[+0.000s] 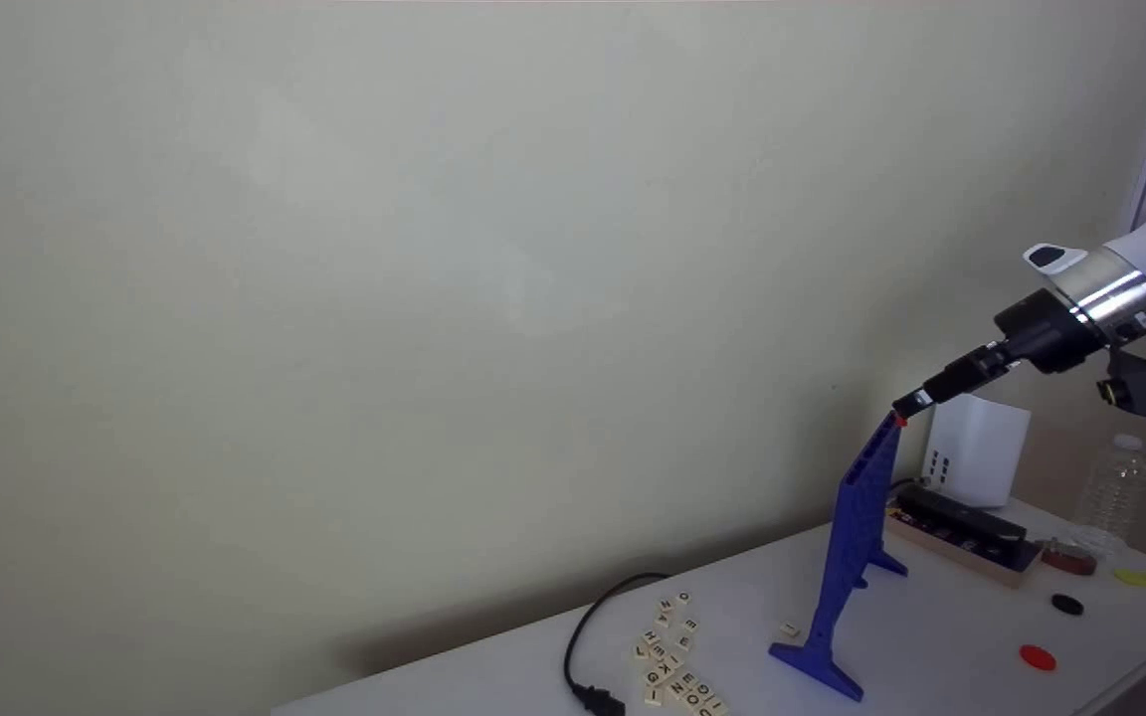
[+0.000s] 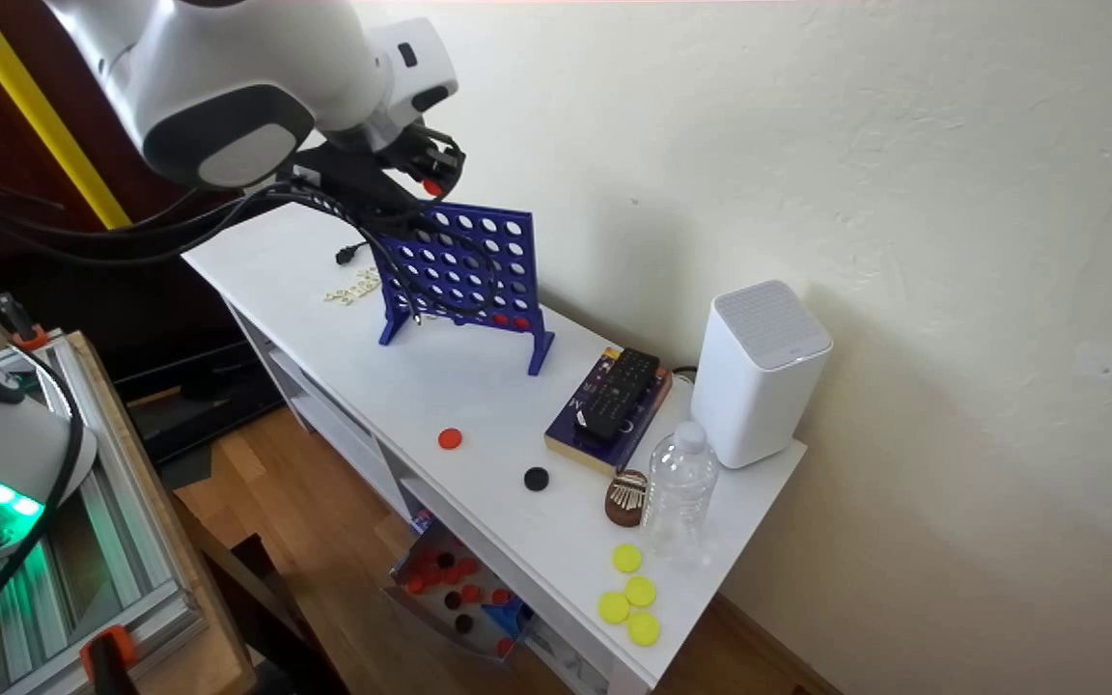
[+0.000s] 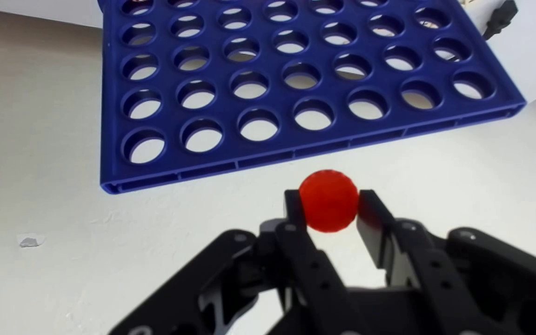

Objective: Shift the orange ring to the blue object's fifth line

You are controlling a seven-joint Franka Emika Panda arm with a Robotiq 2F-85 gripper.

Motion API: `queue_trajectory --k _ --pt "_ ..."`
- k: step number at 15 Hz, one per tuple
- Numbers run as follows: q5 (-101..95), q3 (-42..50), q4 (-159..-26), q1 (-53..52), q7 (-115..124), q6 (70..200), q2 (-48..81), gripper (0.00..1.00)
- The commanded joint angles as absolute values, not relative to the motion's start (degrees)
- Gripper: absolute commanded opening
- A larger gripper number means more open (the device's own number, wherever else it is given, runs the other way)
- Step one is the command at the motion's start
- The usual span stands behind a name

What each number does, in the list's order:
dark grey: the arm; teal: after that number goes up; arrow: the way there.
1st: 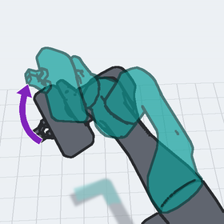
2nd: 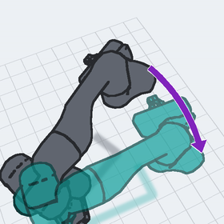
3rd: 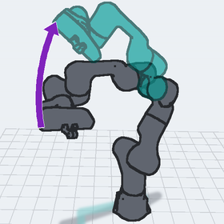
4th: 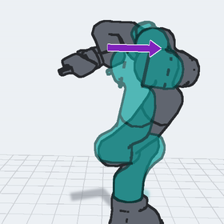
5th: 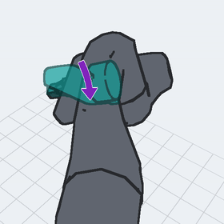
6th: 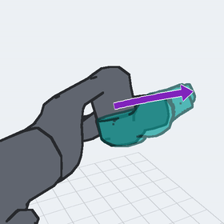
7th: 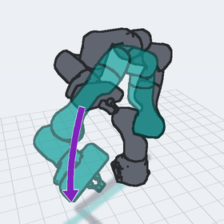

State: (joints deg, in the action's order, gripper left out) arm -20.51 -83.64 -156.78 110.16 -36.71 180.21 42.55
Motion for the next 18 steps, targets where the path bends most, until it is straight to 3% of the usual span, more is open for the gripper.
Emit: queue_trajectory --k 1,18 --pt "-23.09 -83.79 -157.11 110.95 -34.95 179.79 42.95 0.09" --pt "-23.70 -84.57 -157.34 111.97 -34.47 179.59 41.67 0.09"
